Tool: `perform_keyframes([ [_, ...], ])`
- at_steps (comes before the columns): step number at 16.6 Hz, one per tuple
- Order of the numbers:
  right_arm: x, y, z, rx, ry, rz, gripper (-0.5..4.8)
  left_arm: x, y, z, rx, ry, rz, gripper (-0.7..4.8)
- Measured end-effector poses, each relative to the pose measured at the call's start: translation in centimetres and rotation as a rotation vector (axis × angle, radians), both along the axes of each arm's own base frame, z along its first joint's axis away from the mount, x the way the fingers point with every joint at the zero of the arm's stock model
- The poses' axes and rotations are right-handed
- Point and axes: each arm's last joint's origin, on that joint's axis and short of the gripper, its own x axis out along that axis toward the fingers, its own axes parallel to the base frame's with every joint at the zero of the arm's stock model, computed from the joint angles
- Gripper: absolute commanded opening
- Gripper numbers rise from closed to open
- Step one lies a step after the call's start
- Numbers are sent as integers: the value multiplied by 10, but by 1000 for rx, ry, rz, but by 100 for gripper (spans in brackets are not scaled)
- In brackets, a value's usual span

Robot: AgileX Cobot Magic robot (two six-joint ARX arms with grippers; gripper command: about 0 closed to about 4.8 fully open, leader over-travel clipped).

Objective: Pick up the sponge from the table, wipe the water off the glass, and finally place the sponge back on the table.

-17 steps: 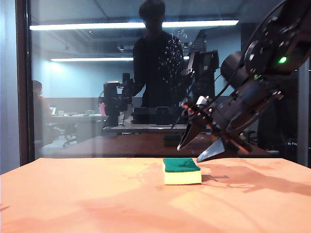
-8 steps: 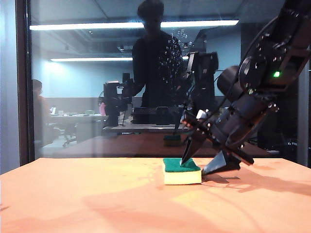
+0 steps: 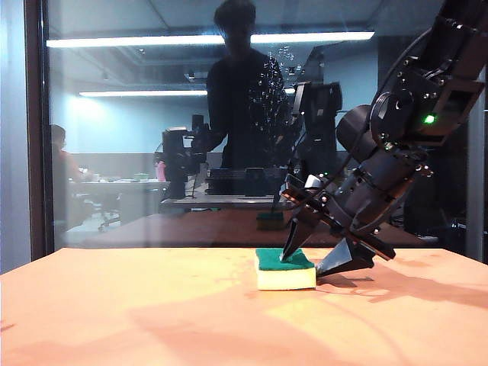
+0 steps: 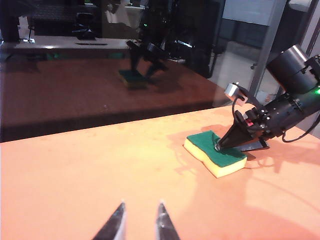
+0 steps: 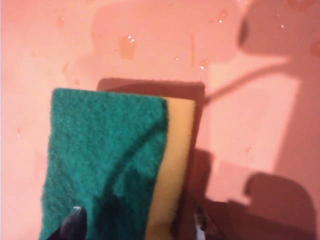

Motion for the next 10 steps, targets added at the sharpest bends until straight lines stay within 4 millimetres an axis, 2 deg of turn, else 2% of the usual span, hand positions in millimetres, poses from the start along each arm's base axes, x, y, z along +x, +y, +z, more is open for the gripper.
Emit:
perform_keyframes([
  [5, 4, 3, -4, 2, -5, 3, 173, 0, 0, 0, 0, -1, 0, 79],
  [8, 4, 5, -6, 3, -7, 9, -3, 0, 0, 0, 0, -1, 1, 79],
  [10, 4, 5, -6, 8, -9, 12, -9, 0, 0, 0, 0, -1, 0, 79],
])
